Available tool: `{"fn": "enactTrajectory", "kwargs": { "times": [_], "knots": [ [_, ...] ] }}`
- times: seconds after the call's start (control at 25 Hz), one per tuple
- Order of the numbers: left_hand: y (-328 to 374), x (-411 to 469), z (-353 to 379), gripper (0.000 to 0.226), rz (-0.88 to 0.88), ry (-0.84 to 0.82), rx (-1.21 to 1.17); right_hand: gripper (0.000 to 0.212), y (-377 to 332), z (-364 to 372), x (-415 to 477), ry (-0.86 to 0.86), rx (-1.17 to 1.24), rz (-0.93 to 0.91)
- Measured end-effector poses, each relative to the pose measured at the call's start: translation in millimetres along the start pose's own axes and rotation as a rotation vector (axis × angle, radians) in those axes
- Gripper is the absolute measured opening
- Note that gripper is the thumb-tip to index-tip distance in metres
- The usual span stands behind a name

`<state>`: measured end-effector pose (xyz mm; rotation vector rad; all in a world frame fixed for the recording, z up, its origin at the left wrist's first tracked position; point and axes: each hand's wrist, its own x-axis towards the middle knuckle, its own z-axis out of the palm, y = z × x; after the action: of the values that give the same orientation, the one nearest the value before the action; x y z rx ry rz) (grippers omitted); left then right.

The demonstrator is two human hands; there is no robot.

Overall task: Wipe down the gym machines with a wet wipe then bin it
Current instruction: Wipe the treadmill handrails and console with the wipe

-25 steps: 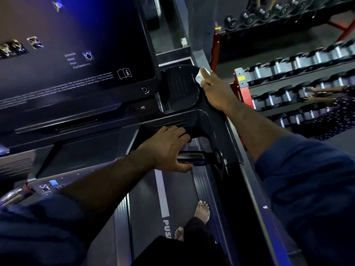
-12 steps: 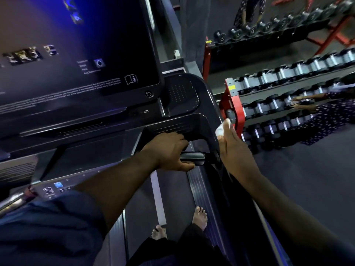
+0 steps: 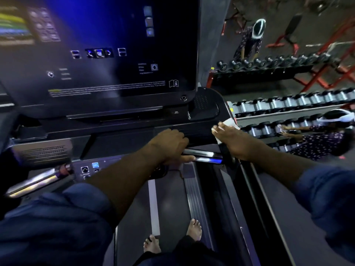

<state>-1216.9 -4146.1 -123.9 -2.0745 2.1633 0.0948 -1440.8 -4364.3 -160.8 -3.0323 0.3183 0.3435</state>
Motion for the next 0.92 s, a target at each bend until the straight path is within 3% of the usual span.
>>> {"fn": "enactTrajectory", "kwargs": {
  "times": [0.08, 0.16, 0.24, 0.32, 0.4, 0.6, 0.76, 0.8, 0.92],
  "knots": [
    [-12.4, -16.5, 4.0, 0.071, 0.015, 0.064, -0.053, 0.074, -6.7, -1.3, -7.6, -0.087, -0.138, -0.09],
    [-26.4, -37.5, 16.2, 0.072, -0.051, 0.15, -0.102, 0.072, -17.9, -10.4, -4.4, -0.161, -0.094, -0.061],
    [-35.2, -55.6, 28.1, 0.073, -0.187, 0.203, -0.174, 0.071, -21.6, -17.5, 4.6, -0.062, 0.058, -0.007],
    [-37.3, -62.0, 30.4, 0.078, -0.33, 0.259, -0.286, 0.086, -20.1, -19.5, 16.2, 0.094, 0.106, -0.027],
    [-39.6, -60.2, 27.5, 0.084, -0.475, 0.276, -0.391, 0.102, -19.6, -12.2, 36.9, 0.122, 0.062, -0.157],
    [-41.6, -46.1, 25.6, 0.089, -0.605, 0.148, -0.354, 0.06, -37.8, 18.7, 106.2, 0.229, -0.187, -0.458],
    [-42.5, -43.5, 22.6, 0.086, -0.598, 0.101, -0.351, 0.053, -0.4, 10.8, 122.1, 0.143, -0.476, -0.975],
    [-42.6, -43.8, 20.8, 0.085, -0.599, 0.084, -0.356, 0.056, 7.4, 5.3, 122.3, 0.143, -0.482, -0.975],
    [-43.7, -43.1, 20.3, 0.081, -0.6, 0.067, -0.366, 0.064, -11.9, 7.3, 125.9, 0.364, -0.329, -0.644]
  ]
}}
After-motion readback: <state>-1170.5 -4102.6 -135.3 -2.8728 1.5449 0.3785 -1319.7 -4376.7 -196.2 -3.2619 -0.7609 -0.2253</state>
